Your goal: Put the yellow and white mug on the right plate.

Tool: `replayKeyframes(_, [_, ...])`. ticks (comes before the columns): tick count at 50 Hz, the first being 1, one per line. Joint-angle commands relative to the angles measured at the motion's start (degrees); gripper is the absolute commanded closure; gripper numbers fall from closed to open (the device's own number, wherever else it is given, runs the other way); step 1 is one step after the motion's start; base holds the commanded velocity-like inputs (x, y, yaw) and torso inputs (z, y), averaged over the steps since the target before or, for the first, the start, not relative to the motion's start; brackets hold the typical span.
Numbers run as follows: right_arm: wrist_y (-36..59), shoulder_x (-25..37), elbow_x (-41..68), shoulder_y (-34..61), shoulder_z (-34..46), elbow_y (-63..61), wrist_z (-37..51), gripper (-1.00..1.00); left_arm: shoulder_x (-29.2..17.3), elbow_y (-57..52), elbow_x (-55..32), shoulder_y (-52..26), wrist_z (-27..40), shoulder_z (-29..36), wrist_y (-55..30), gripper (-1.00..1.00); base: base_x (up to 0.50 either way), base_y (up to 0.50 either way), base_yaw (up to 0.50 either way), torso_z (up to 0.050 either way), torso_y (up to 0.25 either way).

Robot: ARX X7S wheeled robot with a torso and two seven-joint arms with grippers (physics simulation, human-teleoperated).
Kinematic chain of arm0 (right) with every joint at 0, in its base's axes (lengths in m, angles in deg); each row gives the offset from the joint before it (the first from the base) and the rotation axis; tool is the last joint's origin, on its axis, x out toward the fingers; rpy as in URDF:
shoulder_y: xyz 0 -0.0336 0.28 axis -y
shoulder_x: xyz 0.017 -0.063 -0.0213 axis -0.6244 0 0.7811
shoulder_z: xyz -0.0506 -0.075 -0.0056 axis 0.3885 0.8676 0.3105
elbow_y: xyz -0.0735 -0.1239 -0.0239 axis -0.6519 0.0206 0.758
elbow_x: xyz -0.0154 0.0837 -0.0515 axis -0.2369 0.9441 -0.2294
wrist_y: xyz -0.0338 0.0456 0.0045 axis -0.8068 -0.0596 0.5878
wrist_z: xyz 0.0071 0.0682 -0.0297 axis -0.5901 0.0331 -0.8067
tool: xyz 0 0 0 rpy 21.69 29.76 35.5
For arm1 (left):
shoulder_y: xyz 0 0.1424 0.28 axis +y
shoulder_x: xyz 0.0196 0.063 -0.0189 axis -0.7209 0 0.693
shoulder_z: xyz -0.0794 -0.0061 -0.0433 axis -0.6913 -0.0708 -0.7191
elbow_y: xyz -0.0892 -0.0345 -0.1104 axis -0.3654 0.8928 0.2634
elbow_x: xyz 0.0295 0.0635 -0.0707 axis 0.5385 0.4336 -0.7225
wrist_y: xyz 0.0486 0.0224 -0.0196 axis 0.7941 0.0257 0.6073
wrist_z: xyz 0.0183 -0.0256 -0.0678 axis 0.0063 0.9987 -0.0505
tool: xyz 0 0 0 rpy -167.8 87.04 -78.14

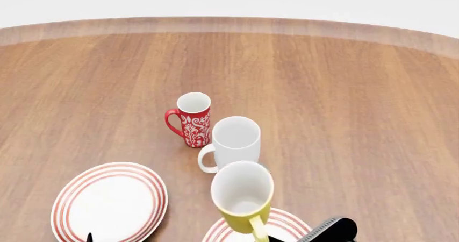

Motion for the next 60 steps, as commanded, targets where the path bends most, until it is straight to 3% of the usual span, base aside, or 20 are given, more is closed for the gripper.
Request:
replayKeyframes(1, [0.66, 0.77, 1.21, -2.28, -2.97, -1.70, -0.45, 1.00, 0.87, -0.02, 1.35, 0.00, -0.90, -0.96, -0.15, -1.00, 0.00, 0.00, 0.00, 0.000, 0.000])
replayKeyframes(60, [3.58, -1.24, 5.08, -1.30, -2.01, 4.06, -4.08, 1.00, -0.49, -0.44, 0.59, -0.58, -0.06, 0.67, -1.94, -1.00, 0.00, 0.00, 0.00, 0.000, 0.000])
